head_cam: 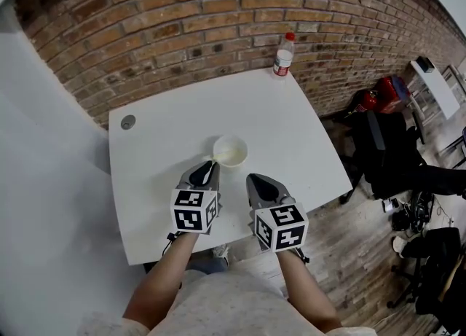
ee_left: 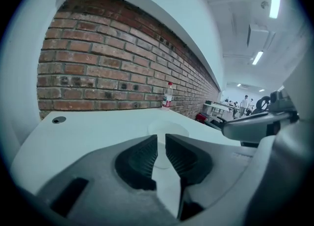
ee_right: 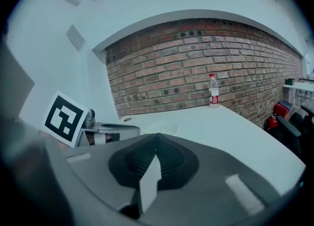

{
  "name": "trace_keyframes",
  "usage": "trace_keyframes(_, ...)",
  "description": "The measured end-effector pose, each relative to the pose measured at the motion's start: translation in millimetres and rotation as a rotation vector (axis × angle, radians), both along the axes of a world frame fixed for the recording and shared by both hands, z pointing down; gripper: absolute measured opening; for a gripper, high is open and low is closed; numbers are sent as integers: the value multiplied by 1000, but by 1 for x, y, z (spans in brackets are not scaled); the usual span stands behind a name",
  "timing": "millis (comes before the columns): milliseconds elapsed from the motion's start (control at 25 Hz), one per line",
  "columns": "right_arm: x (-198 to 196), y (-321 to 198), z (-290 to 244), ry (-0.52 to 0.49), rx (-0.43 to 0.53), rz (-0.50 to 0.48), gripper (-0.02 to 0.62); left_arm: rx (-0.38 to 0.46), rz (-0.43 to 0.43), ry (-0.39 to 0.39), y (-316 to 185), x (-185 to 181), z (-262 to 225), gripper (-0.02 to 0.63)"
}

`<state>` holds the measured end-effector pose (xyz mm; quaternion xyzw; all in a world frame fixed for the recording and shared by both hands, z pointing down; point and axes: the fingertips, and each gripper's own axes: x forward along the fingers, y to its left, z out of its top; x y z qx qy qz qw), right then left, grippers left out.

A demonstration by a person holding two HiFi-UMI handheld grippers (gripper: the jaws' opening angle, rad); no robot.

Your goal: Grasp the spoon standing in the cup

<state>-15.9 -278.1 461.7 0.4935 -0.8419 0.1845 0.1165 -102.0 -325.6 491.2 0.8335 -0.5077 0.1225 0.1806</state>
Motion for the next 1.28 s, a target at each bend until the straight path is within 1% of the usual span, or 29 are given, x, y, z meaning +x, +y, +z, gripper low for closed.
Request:
trace_keyframes(480,3,-18,10,0,-20,23,8,-40,-8,40,-23,1,7,77)
trace_keyframes(640,5,-20,10,1,-29,33,8,-72,-23,51,-28,1,9,77)
trace_keyframes(800,7,-20,13,3,-33,39,8,-88,-24,55,-28,4,10,58)
trace_keyframes(1000,8,-18,13,1,-35,40,8,-81,-17,22,-26,8,8,5)
trace_keyframes(1280,9,-16,12,4,-31,43,8,-72,-3,6,-26,7,8,5)
